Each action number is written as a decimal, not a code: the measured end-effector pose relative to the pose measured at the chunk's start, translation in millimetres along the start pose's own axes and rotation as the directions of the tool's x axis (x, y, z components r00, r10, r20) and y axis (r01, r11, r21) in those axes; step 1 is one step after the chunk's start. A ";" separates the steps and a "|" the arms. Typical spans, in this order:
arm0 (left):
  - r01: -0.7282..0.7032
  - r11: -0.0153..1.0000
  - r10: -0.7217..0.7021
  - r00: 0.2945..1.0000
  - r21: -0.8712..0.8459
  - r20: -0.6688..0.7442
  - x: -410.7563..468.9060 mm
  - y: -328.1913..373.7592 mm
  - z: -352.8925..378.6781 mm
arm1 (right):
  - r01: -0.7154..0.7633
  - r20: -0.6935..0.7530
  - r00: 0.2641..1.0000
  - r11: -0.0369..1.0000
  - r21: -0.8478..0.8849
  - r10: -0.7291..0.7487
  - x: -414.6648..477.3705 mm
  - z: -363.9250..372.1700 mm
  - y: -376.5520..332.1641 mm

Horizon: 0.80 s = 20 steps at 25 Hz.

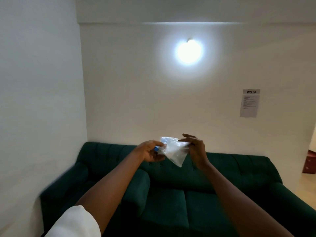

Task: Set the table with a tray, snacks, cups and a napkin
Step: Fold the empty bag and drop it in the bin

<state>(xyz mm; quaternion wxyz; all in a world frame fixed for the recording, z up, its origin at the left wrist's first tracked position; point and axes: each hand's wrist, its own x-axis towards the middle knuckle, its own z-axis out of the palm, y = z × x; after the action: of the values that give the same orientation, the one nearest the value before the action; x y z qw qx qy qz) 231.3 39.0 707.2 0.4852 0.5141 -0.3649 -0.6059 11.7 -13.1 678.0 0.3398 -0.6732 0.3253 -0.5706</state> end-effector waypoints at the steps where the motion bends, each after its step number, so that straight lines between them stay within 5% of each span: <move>1: -0.041 0.998 0.040 0.999 -0.045 -0.011 1.6 -2.0 2.1 | -0.087 -0.042 0.995 0.986 0.145 0.094 -0.4 -2.2 0.0; 4: -0.155 0.972 0.159 0.987 -0.175 0.014 5.9 -8.4 15.5 | -0.296 -0.011 0.937 0.807 0.511 0.350 -7.1 -7.1 -3.1; 8: -0.181 0.969 0.189 0.981 -0.165 0.034 21.8 -22.5 45.6 | -0.419 0.101 0.906 0.833 0.362 0.412 -27.1 -28.9 2.2; 14: 0.002 0.999 -0.012 0.945 0.032 0.326 48.5 -64.9 108.3 | -0.322 -0.175 0.907 0.899 0.297 0.383 -85.3 -111.7 1.2; 20: 0.143 0.984 -0.075 0.878 -0.109 0.472 54.2 -107.1 200.0 | -0.375 -0.372 0.816 0.894 0.243 0.443 -151.5 -182.0 -8.2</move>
<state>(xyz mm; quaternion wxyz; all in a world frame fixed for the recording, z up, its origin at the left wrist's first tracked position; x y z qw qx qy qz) 13.1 3.6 632.8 0.3834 0.3379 -0.3976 -0.7620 -188.8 100.9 623.5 0.4296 -0.4200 0.4813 -0.6382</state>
